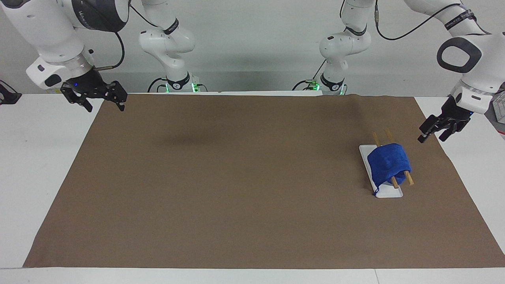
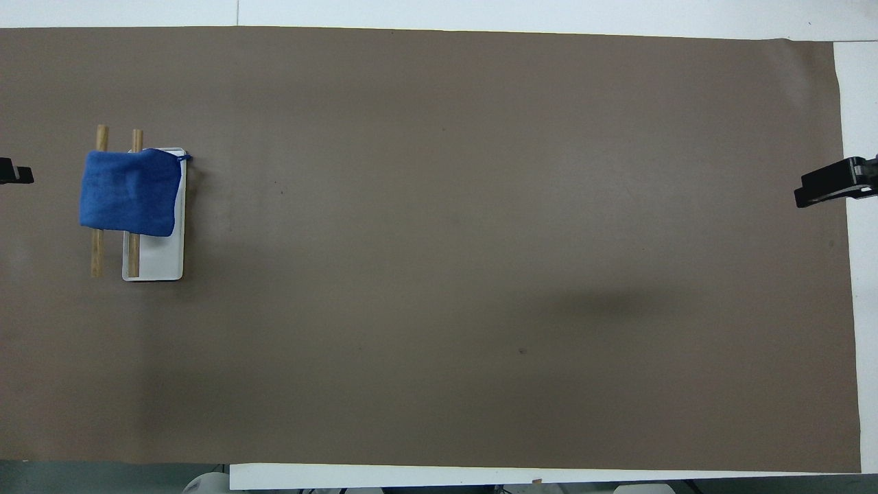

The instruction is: Right arm passes towel to left arm to hang

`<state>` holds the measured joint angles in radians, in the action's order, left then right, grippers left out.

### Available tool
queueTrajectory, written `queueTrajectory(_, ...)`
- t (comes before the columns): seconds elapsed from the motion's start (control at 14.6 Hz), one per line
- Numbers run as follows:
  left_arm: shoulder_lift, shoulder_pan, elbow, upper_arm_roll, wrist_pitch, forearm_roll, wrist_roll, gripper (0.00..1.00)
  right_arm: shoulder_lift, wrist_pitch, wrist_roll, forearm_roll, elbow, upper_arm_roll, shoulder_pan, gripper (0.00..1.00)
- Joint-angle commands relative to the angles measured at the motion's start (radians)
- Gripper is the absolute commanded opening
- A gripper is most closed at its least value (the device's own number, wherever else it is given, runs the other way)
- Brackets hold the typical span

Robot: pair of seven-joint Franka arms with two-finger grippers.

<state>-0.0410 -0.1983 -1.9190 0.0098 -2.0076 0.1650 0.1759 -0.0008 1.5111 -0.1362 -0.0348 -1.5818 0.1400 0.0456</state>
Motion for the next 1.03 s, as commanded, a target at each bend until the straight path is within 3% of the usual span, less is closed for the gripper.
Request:
queueTrajectory(0.0, 0.003, 0.042, 0.104, -0.007, 0.183, -0.112, -0.061, 1.00, -0.001, -0.012, 0.006, 0.001, 0.000, -0.003, -0.006, 0.99)
queueTrajectory(0.34, 0.007, 0.177, 0.271, -0.007, 0.510, -0.163, -0.128, 1.00, -0.001, -0.012, 0.006, 0.001, 0.000, -0.003, -0.006, 0.99)
queueTrajectory(0.48, 0.070, 0.233, 0.386, -0.013, 0.616, -0.168, -0.133, 1.00, -0.001, -0.012, 0.006, 0.001, 0.000, -0.003, -0.004, 0.99)
queueTrajectory(0.96, 0.075, 0.235, 0.397, -0.042, 0.685, -0.157, -0.165, 1.00, -0.002, -0.012, 0.006, 0.001, 0.000, -0.003, -0.004, 0.99)
